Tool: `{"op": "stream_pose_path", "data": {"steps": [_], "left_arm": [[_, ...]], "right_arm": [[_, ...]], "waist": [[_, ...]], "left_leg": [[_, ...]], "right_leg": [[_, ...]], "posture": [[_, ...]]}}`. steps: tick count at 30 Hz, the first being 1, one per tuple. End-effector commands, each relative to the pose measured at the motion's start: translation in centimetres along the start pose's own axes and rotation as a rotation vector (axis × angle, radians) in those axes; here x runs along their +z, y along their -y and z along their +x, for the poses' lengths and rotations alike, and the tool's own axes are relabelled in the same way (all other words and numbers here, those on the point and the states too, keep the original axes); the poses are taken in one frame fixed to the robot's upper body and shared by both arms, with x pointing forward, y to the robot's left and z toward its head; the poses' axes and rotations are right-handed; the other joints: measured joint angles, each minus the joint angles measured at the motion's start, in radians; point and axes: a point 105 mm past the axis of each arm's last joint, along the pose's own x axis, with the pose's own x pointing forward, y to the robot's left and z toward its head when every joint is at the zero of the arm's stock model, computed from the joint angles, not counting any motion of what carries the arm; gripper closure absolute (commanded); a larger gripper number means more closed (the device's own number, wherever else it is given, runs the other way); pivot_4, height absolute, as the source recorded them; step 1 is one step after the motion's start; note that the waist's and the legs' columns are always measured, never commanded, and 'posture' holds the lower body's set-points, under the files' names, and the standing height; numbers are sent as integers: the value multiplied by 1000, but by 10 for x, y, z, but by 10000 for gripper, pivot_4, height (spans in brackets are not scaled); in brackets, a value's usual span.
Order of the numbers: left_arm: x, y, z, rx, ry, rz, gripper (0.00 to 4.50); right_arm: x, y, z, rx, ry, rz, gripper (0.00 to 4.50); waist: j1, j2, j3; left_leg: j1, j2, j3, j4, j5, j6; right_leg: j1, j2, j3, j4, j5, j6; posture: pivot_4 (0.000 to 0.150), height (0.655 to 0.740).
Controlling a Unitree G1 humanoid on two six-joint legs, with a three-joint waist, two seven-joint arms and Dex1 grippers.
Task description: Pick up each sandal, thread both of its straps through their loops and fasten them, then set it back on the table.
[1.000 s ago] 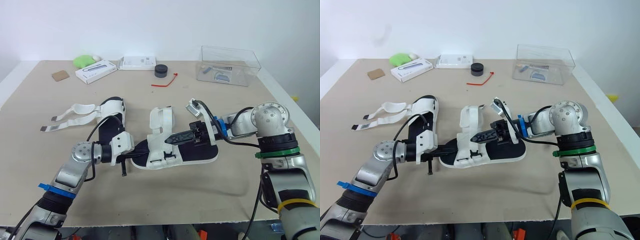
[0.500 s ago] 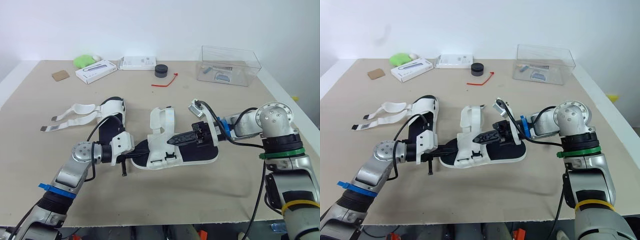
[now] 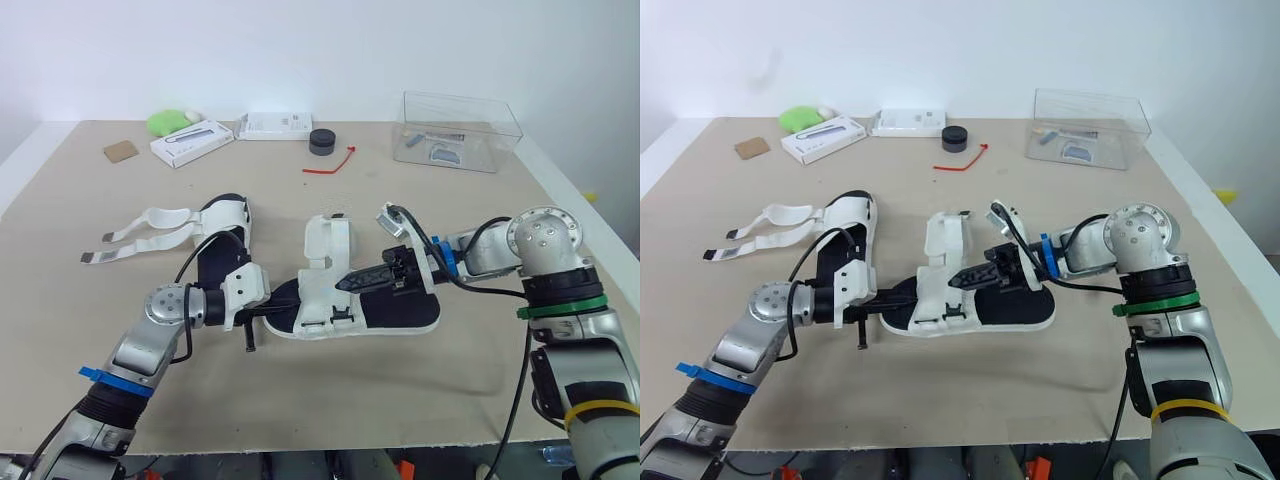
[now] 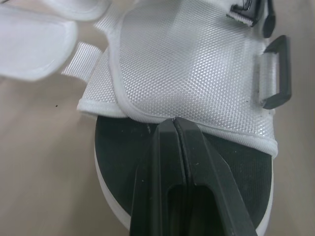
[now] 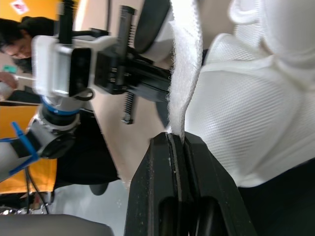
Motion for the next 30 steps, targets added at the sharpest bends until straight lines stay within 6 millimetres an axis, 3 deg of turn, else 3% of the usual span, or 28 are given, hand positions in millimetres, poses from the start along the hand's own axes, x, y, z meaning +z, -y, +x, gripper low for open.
{"op": "stream_pose_path", "data": {"steps": [1,20,30], "left_arm": [[-2,8,3,-24,-8,3,45000],[-5,14,5,-55,-13,-2,45000],[-6,13,6,-52,-15,2,45000]], "right_arm": [[-4,0,2,-13,-32,-15,44410],[0,-31,-9,58,-8,-116,44410],[-11,-23,-4,17,-21,-92,44410]], "waist": [[0,0,0],[2,1,0],[2,1,-1]], "left_leg": [[0,0,0,0,0,0],[-6,0,-5,0,-3,4],[-8,-2,-9,0,-3,4]], "right_leg": [[0,0,0,0,0,0],[0,-6,-12,-7,0,0],[0,-8,-17,-8,0,0]], "posture": [[1500,7400],[1500,7400],[1500,7400]]}}
